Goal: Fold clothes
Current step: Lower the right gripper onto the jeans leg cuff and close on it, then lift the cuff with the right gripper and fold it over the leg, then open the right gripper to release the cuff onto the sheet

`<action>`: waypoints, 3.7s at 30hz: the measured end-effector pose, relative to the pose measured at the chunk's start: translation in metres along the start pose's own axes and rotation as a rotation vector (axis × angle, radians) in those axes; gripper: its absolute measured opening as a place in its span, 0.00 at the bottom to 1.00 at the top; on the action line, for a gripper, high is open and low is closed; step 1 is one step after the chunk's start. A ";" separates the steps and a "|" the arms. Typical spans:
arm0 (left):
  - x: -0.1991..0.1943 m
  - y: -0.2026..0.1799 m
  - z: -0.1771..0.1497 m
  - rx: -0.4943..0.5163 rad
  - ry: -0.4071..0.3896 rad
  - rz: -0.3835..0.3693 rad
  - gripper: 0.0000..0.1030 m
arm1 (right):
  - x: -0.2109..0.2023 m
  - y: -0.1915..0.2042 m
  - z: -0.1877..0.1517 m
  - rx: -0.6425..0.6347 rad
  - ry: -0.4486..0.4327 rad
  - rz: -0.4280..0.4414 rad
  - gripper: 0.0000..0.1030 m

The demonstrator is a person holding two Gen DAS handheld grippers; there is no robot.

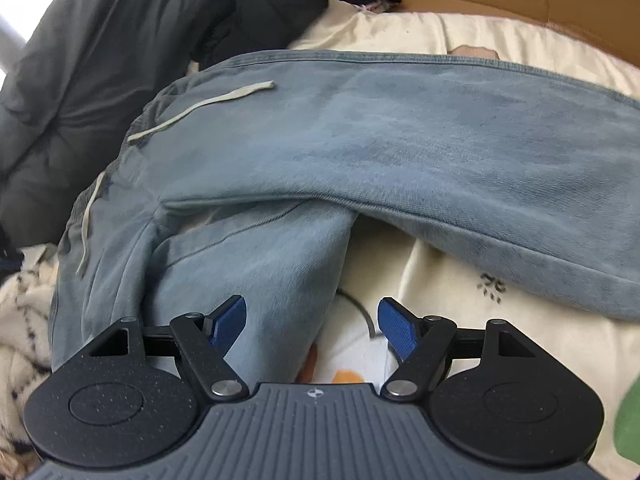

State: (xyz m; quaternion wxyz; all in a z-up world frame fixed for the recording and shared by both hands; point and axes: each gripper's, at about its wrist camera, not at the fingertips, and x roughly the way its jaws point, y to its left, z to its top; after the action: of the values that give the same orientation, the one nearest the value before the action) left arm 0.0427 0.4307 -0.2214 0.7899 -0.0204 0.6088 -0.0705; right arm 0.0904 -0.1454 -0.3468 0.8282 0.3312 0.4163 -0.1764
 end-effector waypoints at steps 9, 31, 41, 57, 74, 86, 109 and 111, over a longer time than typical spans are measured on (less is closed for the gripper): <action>0.046 -0.014 -0.010 -0.047 0.049 -0.060 0.35 | 0.030 -0.009 0.012 0.091 0.023 0.034 0.65; 0.082 -0.009 -0.030 0.033 0.112 0.142 0.33 | -0.025 0.016 -0.019 0.140 0.046 0.024 0.06; 0.031 -0.023 -0.033 0.067 -0.021 0.118 0.32 | -0.094 0.007 -0.074 0.217 0.011 -0.064 0.06; 0.005 -0.057 -0.061 0.142 -0.052 -0.002 0.32 | -0.176 0.037 -0.125 0.261 0.056 -0.056 0.07; 0.007 -0.058 -0.076 0.081 -0.005 -0.029 0.33 | -0.105 0.025 -0.031 0.227 -0.030 -0.009 0.07; 0.008 -0.059 -0.073 0.072 -0.002 -0.017 0.33 | -0.032 0.018 0.042 0.222 -0.057 -0.023 0.08; -0.002 -0.062 -0.068 0.091 -0.022 -0.004 0.40 | -0.072 -0.025 0.017 0.358 -0.152 -0.042 0.36; -0.003 -0.063 -0.069 0.098 -0.021 -0.002 0.40 | -0.074 -0.031 0.004 0.357 -0.148 -0.076 0.36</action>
State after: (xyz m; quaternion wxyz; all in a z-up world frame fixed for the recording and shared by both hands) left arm -0.0303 0.3720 -0.2294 0.7962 0.0170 0.5963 -0.1010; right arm 0.0318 -0.1690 -0.2977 0.7774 0.4431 0.3284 -0.3023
